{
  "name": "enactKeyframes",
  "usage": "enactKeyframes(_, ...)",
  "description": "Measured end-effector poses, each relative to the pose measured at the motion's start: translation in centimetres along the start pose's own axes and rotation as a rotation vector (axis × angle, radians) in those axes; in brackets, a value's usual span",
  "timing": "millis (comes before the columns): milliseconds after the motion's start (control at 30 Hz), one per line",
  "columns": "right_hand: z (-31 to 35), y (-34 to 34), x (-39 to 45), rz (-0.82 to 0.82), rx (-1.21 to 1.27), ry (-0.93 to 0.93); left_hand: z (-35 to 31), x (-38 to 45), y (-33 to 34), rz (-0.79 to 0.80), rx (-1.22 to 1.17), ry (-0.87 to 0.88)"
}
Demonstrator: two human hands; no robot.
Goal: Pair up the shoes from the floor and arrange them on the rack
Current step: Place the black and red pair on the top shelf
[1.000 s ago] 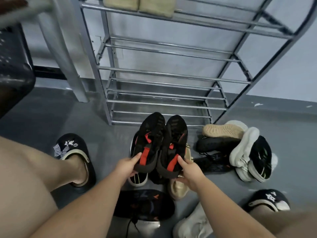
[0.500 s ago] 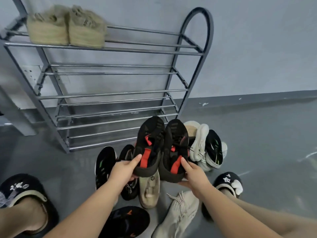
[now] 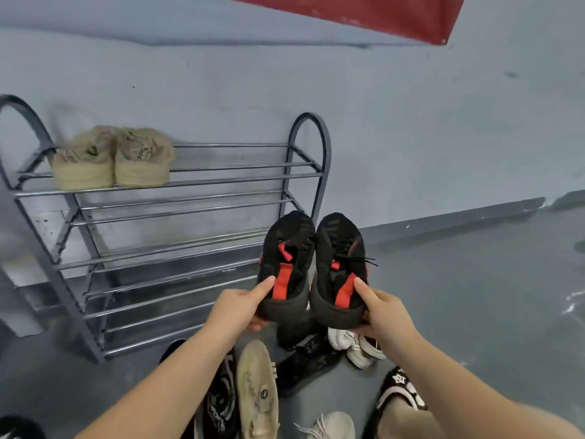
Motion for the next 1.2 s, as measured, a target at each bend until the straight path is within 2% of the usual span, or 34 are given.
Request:
enactKeyframes(167, 4.3, 0.2, -0.3, -0.001, 0.022, -0.079, -4.0, -3.1, -1.0, -0.02, -0.046, 0.084)
enactKeyframes(433, 10.3, 3.6, 1.0, 0.101, 0.021, -0.231, -8.4, -4.9, -4.5, -0.064, -0.152, 0.162)
enactKeyframes(567, 10.0, 6.3, 3.2, 0.134, 0.044, -0.232, -9.2, -3.4, -6.1, -0.112, -0.184, 0.189)
enactKeyframes(900, 7.0, 12.5, 10.8, 0.105, 0.073, -0.188, -10.0, 3.2, -8.2, -0.195, -0.282, 0.133)
enactKeyframes(1200, 6.6, 13.4, 14.1, 0.069, 0.256, -0.277, -13.0, 5.7, -7.7, -0.074, -0.465, 0.11)
Point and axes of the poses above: each hand's wrist, its own x-axis towards the middle knuckle, its own y-axis out of the palm, z = x × y, the point moved 3 cm from there along x, towards the middle knuckle, and after that the axes turned 15 degrees about -y, right-handed, at the moved point
